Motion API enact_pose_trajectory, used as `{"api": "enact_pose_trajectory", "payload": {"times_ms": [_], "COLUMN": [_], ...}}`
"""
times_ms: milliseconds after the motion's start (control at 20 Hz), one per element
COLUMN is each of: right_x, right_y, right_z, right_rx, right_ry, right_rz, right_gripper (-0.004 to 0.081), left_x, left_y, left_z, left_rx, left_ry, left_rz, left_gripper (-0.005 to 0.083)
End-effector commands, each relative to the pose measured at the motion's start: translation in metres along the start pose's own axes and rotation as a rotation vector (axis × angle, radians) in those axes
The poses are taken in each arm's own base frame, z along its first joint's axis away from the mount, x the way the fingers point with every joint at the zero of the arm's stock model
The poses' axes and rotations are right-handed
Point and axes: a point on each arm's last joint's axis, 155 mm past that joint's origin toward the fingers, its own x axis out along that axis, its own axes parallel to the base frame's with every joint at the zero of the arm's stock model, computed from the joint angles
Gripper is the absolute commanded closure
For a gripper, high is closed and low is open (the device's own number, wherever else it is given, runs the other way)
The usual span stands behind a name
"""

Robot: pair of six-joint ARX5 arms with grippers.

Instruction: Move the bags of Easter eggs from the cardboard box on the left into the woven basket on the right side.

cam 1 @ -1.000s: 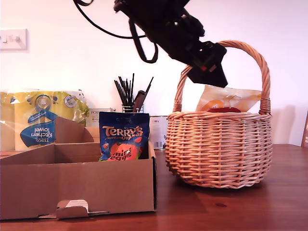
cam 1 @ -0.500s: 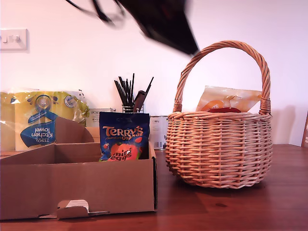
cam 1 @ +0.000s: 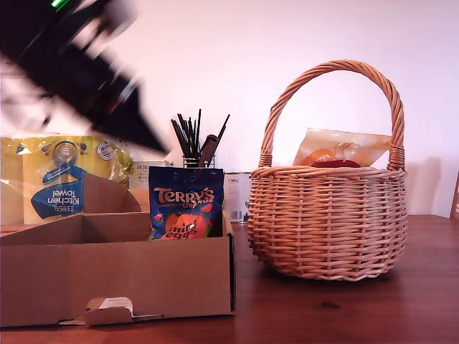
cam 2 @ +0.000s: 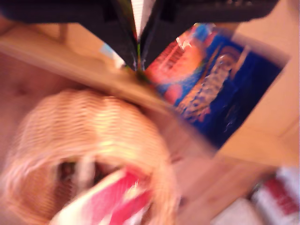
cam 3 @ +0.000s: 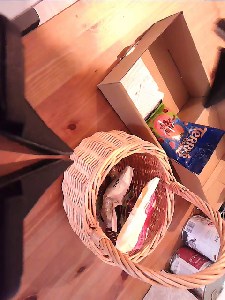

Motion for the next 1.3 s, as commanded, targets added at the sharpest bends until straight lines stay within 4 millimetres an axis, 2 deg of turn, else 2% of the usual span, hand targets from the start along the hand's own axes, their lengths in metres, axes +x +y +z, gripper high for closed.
{"api": "enact_pose_trajectory", "payload": {"times_ms": [0, 100, 150, 200, 300, 350, 550, 750, 850, 1050, 1250], "right_x": [-0.002, -0.002, -0.002, -0.002, 0.000, 0.000, 0.004, 0.006, 0.006, 0.006, 0.006], "right_y": [-0.001, -0.001, -0.001, -0.001, -0.001, -0.001, -0.001, -0.001, -0.002, -0.002, -0.002], "right_z": [0.002, 0.002, 0.002, 0.002, 0.002, 0.001, 0.000, 0.002, 0.004, 0.006, 0.006], "right_rx": [-0.005, -0.005, -0.005, -0.005, -0.004, -0.004, -0.004, -0.004, -0.004, -0.005, -0.005], "right_ry": [-0.009, -0.011, -0.011, -0.011, -0.006, -0.002, 0.011, 0.008, 0.001, -0.006, -0.006], "right_rz": [-0.003, -0.003, -0.003, -0.003, -0.001, 0.000, 0.004, 0.003, 0.001, 0.002, 0.002], "right_gripper": [0.0783, 0.0783, 0.0783, 0.0783, 0.0783, 0.0783, 0.0783, 0.0783, 0.0783, 0.0783, 0.0783], "left_x": [-0.004, -0.004, -0.003, 0.000, 0.010, 0.015, 0.029, 0.038, 0.044, 0.055, 0.066], "left_y": [0.009, 0.024, 0.031, 0.036, 0.040, 0.040, 0.034, 0.029, 0.024, 0.029, 0.035], "left_z": [-0.002, -0.013, -0.018, -0.024, -0.031, -0.036, -0.054, -0.063, -0.065, -0.071, -0.064], "left_rx": [-0.037, -0.067, -0.079, -0.090, -0.130, -0.144, -0.241, -0.284, -0.283, -0.346, -0.354], "left_ry": [-0.036, -0.018, -0.013, -0.005, 0.000, 0.008, 0.045, 0.064, 0.069, 0.082, 0.083], "left_rz": [0.013, 0.042, 0.052, 0.057, 0.053, 0.049, 0.008, -0.013, -0.025, -0.017, -0.008], "left_gripper": [0.0795, 0.0789, 0.0750, 0.0629, 0.0230, 0.0121, 0.0099, 0.0099, 0.0100, 0.0100, 0.0100]}}
